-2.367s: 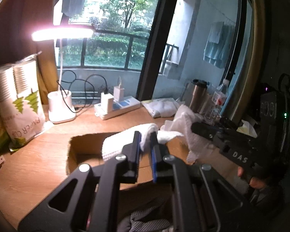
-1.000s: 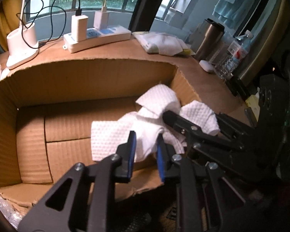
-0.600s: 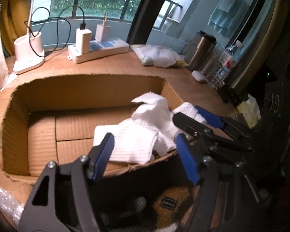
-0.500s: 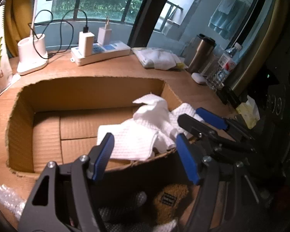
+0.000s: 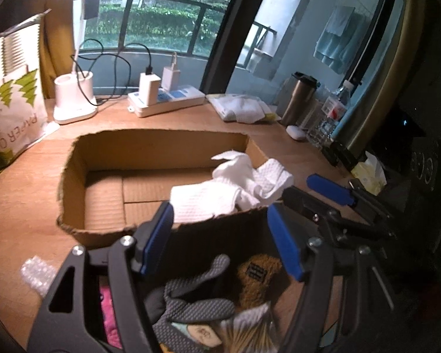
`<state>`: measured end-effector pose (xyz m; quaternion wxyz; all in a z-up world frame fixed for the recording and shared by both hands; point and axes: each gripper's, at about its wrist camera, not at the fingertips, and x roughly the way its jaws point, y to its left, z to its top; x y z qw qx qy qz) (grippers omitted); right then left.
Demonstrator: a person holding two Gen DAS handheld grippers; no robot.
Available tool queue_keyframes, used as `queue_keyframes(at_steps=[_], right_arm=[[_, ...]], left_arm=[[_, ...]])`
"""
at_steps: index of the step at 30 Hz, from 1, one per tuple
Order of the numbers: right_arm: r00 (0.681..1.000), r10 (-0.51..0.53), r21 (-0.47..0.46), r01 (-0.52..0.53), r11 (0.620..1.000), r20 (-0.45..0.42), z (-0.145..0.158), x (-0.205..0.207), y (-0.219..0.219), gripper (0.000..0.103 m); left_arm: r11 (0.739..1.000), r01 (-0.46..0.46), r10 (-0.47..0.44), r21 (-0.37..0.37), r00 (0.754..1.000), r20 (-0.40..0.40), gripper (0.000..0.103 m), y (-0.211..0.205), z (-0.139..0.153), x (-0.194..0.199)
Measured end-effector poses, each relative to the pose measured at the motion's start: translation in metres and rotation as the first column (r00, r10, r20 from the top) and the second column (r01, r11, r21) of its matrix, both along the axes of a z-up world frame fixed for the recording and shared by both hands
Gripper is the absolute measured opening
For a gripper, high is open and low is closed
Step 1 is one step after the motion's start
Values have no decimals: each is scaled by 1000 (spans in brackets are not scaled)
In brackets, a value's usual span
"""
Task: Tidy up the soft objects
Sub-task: 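Withdraw both tools from the box back toward the remaining items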
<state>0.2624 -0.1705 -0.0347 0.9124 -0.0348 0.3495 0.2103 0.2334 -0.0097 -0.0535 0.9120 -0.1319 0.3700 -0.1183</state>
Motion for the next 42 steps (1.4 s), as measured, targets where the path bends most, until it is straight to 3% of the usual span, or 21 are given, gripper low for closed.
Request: queue_keyframes(at_steps=[21,42], right_arm=[[999,32,-66,-34,997,-29,-10,-64,26,58],[989,69,-85,-80,993,-128,-54,-108,35,60]], left_arm=[[999,-48,49,-22,999,15,68,32,-17,-68],[998,-65,65,-19,997,-32,68,39,-53,-114]])
